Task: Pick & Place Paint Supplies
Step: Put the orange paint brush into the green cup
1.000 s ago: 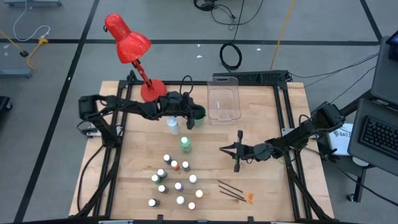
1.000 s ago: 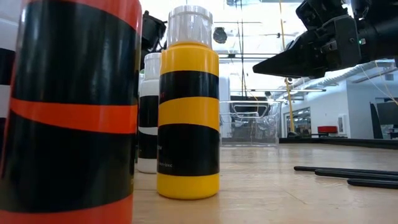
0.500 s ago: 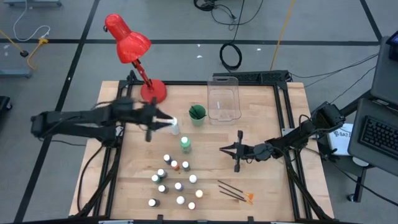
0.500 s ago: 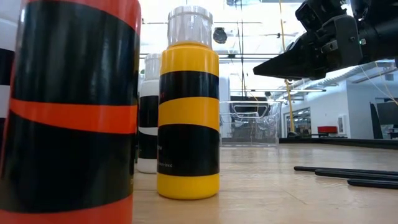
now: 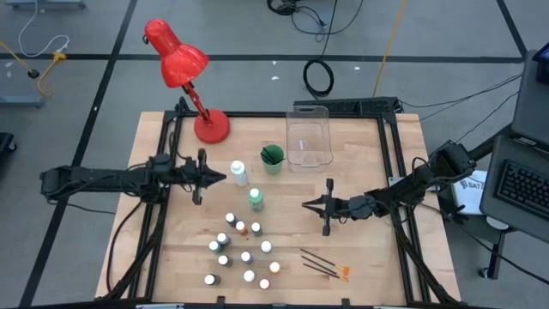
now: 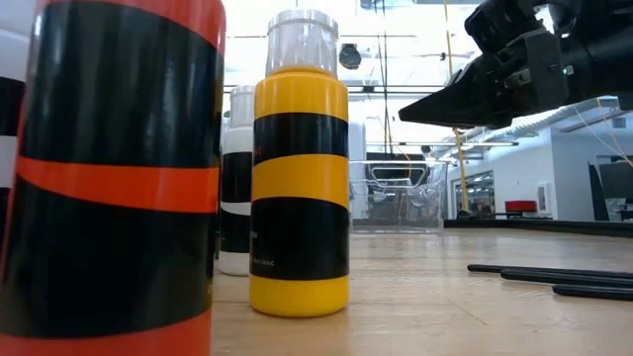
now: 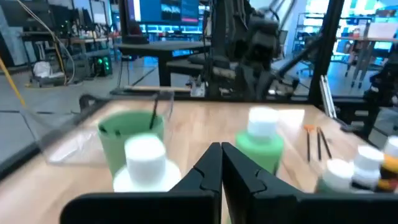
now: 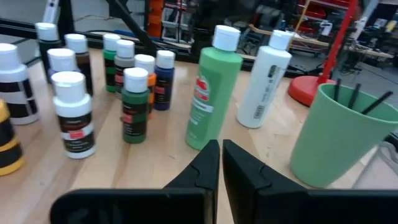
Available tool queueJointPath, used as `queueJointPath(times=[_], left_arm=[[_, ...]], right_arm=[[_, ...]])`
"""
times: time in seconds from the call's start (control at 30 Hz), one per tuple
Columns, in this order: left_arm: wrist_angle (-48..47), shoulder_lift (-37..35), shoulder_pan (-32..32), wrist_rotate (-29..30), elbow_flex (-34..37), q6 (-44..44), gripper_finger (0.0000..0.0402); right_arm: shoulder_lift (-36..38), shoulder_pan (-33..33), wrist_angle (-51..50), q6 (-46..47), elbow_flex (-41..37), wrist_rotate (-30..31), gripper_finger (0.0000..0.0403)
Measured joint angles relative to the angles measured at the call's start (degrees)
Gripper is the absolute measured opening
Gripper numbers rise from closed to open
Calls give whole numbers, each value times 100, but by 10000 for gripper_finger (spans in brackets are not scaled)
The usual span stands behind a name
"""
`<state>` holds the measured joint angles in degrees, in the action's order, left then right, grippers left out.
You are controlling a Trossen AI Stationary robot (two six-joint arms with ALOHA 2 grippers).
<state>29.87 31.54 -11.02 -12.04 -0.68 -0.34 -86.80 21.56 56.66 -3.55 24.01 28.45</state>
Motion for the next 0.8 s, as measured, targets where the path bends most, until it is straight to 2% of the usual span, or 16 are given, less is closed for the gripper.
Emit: queueJointPath(times=[0.07,0.2,0.57,0.8], left_arm=[[-438,2,40,159,-38,176,8],[-464,35,27,808,-23,285,3],[-493,34,29,562,-23,312,5],[-408,34,29,826,-23,322,14]], right_arm=[[0,-30,-34,-1,0,-2,13],[-43,-56,-79,59,0,-2,13],[-120,-56,-177,155,0,-2,13],[-120,-56,-252,288,0,-2,13]])
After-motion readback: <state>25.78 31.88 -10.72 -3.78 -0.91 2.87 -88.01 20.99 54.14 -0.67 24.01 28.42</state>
